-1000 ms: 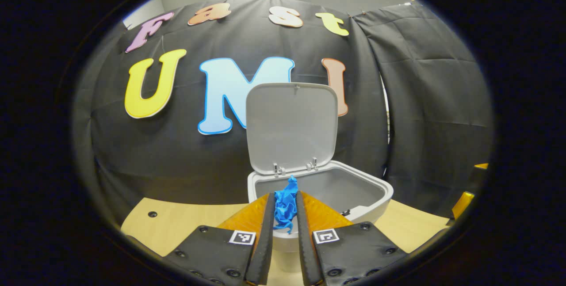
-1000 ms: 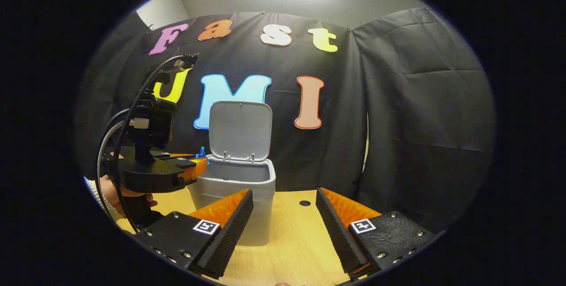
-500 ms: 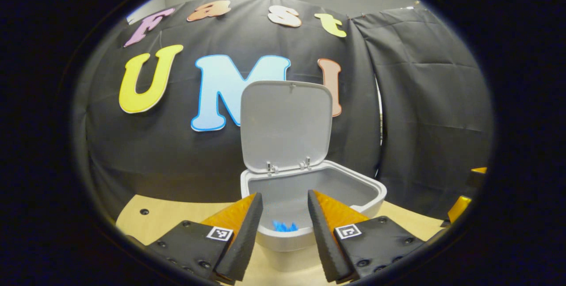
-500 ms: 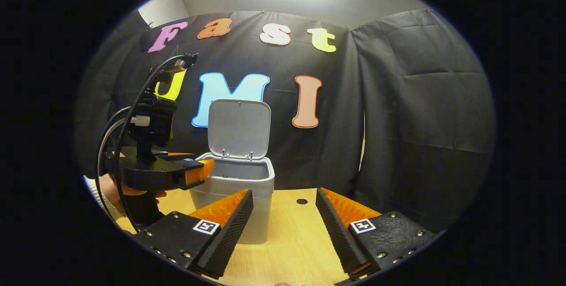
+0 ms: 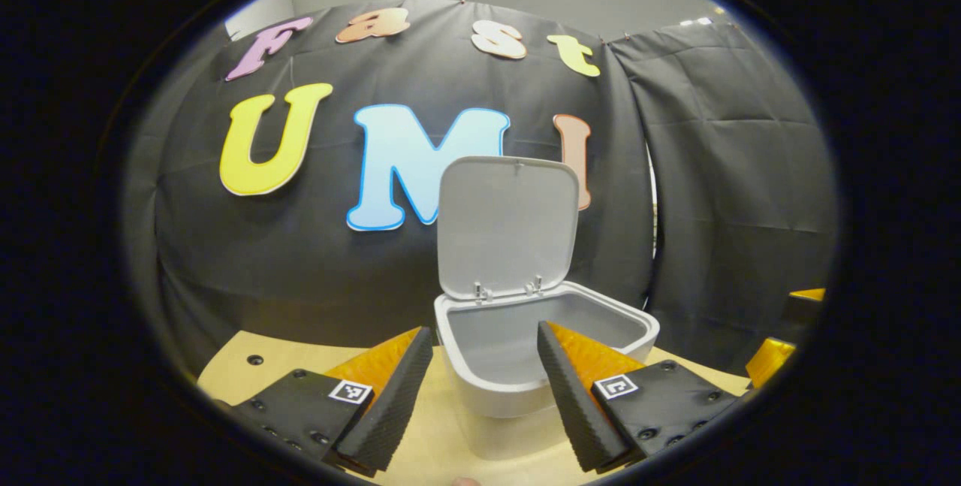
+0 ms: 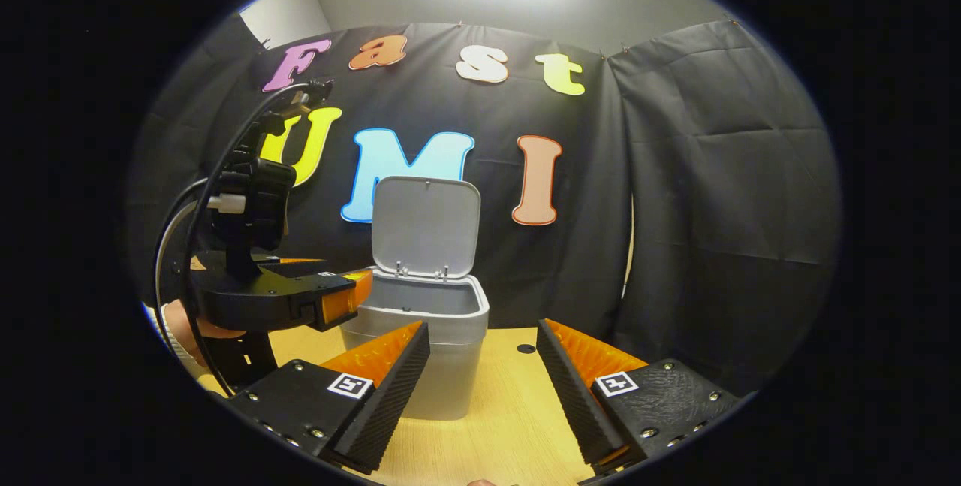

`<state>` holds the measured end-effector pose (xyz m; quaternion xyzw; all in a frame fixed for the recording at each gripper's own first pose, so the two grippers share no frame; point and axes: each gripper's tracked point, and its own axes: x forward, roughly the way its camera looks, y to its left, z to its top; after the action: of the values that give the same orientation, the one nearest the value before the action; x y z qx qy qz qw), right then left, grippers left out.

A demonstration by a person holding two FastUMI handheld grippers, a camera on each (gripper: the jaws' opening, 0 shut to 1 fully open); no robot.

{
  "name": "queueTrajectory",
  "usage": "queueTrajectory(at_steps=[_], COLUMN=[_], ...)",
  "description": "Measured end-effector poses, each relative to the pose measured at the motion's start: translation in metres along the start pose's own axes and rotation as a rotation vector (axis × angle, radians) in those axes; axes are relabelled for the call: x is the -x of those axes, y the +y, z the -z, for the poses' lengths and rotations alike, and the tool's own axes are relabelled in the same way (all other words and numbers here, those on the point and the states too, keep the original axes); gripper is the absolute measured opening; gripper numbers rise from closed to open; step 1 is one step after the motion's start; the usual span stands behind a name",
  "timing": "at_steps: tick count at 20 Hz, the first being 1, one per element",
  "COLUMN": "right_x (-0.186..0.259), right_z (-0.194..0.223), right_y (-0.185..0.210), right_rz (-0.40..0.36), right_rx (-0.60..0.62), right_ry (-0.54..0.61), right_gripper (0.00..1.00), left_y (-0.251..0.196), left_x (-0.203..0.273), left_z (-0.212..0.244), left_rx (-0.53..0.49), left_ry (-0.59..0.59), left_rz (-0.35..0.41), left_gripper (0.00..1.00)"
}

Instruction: Press the lid of the desktop garbage bin to open it, pick up the crumpled paper on the desktop and throw it into the bin, then pick up the pop can on the desktop and drop it into the bin, and finally close the garbage bin lid.

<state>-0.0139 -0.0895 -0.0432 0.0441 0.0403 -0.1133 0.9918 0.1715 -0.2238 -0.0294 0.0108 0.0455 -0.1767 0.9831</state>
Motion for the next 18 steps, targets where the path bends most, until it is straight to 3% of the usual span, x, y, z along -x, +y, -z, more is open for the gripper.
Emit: queueTrajectory(at_steps=[1, 3, 4, 18], right_x=[0.0, 0.001, 0.001, 0.026], right_z=[0.0, -0.001, 0.001, 0.017], right_y=[0.005, 0.017, 0.023, 0.119], right_rz=[-0.016, -0.044, -0.056, -0.303], right_rx=[-0.001, 0.003, 0.01, 0.003], right_ry=[0.001, 0.003, 0.007, 0.069], right_gripper=[0.93, 0.95, 0.95, 0.95], left_y=[0.005, 0.02, 0.028, 0.116], left_x=[0.006, 0.019, 0.026, 0.136], left_z=[-0.001, -0.002, -0.002, 0.001], left_rx=[0.0, -0.002, -0.005, 0.025], left_ry=[-0.004, -0.013, -0.014, -0.015], left_rz=[-0.007, -0.028, -0.04, -0.188], left_gripper=[0.89, 0.89, 0.94, 0.94])
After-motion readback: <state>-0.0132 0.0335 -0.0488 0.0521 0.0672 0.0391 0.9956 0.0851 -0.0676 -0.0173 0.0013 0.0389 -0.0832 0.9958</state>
